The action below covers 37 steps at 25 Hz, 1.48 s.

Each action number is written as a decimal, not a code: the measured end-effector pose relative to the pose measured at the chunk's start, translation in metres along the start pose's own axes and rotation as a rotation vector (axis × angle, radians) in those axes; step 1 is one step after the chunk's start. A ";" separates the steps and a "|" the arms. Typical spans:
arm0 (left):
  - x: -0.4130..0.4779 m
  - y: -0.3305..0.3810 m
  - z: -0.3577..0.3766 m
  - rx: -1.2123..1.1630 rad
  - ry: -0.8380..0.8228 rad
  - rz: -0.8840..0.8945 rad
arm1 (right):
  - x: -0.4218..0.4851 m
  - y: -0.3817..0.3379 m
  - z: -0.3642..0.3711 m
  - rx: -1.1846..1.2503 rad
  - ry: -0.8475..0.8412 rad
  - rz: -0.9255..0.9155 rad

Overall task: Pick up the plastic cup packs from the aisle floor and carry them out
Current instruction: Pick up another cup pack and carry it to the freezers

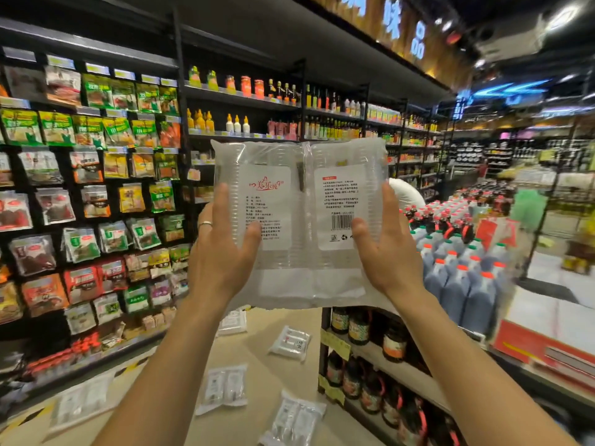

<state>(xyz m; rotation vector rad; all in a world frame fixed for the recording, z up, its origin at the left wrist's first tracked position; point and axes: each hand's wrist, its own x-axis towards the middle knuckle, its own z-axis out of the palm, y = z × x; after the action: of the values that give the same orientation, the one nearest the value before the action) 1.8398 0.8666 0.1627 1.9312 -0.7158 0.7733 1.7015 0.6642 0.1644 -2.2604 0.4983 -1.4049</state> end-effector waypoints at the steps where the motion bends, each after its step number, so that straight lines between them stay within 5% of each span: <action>1: -0.002 0.010 0.007 -0.024 -0.023 0.008 | -0.003 0.006 -0.012 -0.035 0.025 0.026; 13: -0.063 0.193 0.093 -0.315 -0.226 0.204 | -0.050 0.082 -0.218 -0.343 0.256 0.168; 26: -0.267 0.502 0.167 -0.720 -0.488 0.385 | -0.193 0.163 -0.565 -0.642 0.471 0.446; 37: -0.422 0.721 0.199 -0.959 -0.683 0.589 | -0.312 0.192 -0.772 -0.893 0.715 0.650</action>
<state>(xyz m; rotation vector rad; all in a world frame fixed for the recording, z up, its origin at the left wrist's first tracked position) 1.0845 0.4581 0.1475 1.0423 -1.7360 -0.0133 0.8577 0.5317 0.1327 -1.6897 2.2116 -1.7562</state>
